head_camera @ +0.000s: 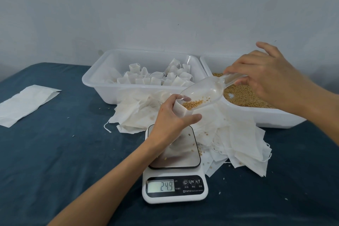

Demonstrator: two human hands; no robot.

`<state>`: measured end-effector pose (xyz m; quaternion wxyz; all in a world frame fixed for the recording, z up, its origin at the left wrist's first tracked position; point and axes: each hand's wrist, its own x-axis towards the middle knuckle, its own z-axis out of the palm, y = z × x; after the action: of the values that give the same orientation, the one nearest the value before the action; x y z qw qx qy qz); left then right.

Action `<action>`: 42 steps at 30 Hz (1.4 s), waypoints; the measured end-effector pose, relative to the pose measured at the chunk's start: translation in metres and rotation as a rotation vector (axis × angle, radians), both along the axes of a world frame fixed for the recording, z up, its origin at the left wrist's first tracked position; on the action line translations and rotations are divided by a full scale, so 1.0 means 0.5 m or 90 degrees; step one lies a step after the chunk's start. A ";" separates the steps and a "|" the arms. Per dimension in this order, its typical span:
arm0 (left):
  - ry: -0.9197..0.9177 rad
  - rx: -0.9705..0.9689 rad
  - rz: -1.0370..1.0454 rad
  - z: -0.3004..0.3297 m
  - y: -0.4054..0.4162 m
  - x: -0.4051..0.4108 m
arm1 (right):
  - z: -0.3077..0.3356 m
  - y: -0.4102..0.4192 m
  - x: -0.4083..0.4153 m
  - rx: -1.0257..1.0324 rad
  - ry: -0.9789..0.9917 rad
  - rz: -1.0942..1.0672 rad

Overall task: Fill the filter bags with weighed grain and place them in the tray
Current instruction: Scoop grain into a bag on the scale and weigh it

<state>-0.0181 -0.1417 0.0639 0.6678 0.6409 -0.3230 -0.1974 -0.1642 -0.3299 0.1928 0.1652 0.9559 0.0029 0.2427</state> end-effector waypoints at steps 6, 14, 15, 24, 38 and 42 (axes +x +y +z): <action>-0.001 -0.005 0.000 0.002 0.001 -0.002 | -0.002 0.000 0.001 -0.001 0.000 -0.001; 0.001 -0.003 -0.004 0.001 0.002 0.000 | -0.022 -0.028 -0.002 0.086 0.034 -0.021; 0.001 -0.003 -0.004 0.001 0.002 0.000 | -0.029 -0.034 -0.002 0.131 0.040 -0.015; 0.011 0.015 0.011 -0.002 -0.002 0.006 | -0.098 -0.155 -0.022 0.518 -0.010 -0.159; 0.004 0.032 0.021 -0.008 -0.003 0.010 | -0.171 -0.282 0.000 0.445 0.205 -0.595; -0.028 0.025 0.013 -0.010 -0.004 0.006 | -0.157 -0.257 0.003 0.382 0.139 -0.589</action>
<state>-0.0152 -0.1437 0.0587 0.6499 0.6613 -0.3270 -0.1829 -0.1626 -0.4586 0.1140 -0.0258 0.8823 -0.4687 0.0346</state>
